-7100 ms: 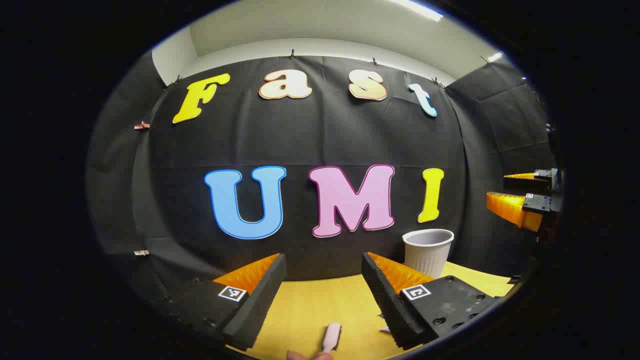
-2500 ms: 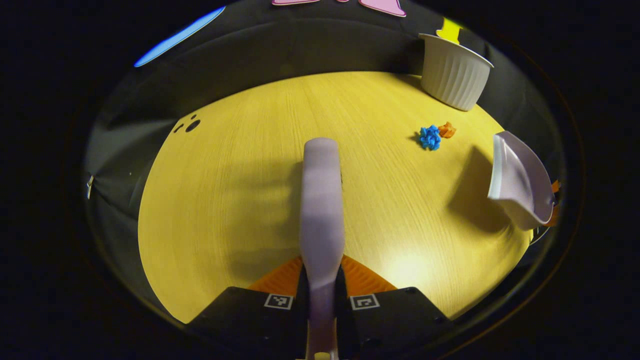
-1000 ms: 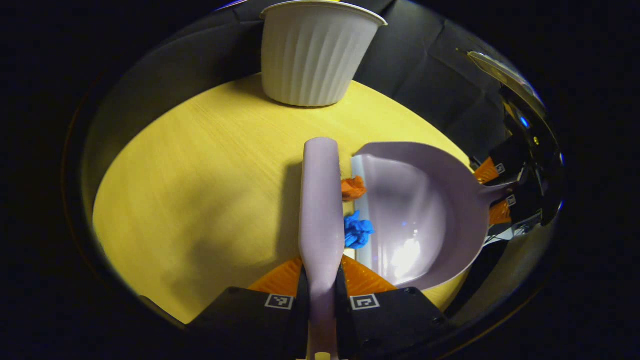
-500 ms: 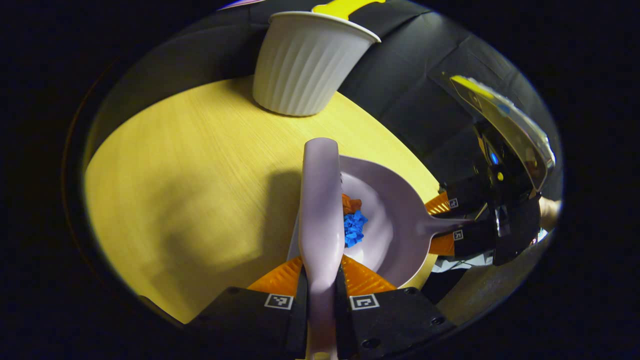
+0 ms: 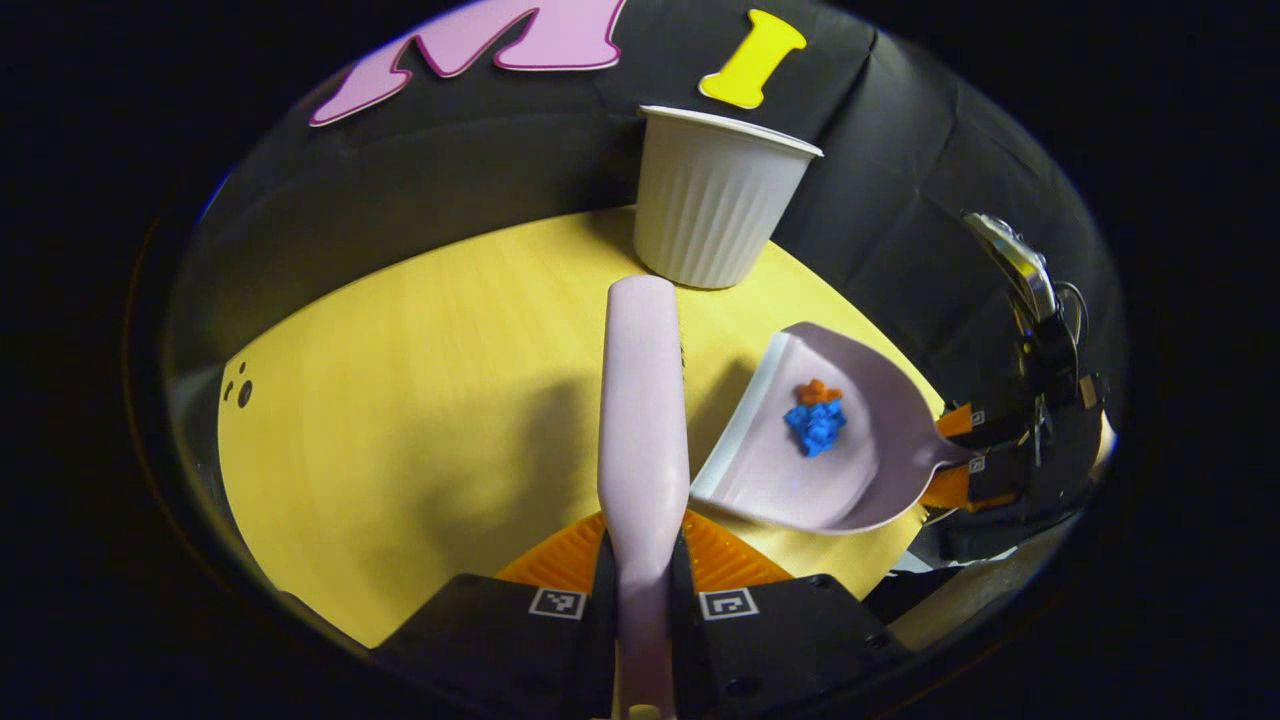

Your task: Pick up the small broom and dustpan from the desktop, sweep the trash into the dustpan with the broom, and then empty the trash into the garbage bin.

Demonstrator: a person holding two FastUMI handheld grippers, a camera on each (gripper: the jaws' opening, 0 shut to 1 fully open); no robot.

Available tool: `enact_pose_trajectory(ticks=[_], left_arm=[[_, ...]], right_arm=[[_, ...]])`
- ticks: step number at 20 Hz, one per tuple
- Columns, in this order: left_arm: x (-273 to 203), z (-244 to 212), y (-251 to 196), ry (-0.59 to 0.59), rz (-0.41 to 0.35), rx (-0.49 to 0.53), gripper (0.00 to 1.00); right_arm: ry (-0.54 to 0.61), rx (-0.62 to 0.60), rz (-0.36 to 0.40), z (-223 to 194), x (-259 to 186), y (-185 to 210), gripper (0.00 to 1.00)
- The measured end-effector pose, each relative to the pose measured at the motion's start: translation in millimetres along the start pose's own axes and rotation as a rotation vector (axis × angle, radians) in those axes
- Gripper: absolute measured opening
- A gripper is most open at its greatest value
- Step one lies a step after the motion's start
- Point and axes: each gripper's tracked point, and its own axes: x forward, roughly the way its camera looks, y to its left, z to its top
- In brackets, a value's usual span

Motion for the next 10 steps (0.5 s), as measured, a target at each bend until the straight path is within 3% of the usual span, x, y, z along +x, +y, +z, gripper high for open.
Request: enact_pose_trajectory(ticks=[1, 4, 10], left_arm=[[5, -15, 4, -0.004, 0.004, -0.015, 0.25], [16, -57, 26, -0.015, 0.014, -0.055, 0.27], [7, -98, 53, -0.022, 0.017, -0.084, 0.25]], right_arm=[[-0.005, 0.015, -0.012, 3, -4, -2, 0.36], [-0.024, 0.06, -0.061, 12, -9, -10, 0.36], [-0.108, 0.142, -0.11, 48, -35, -21, 0.35]])
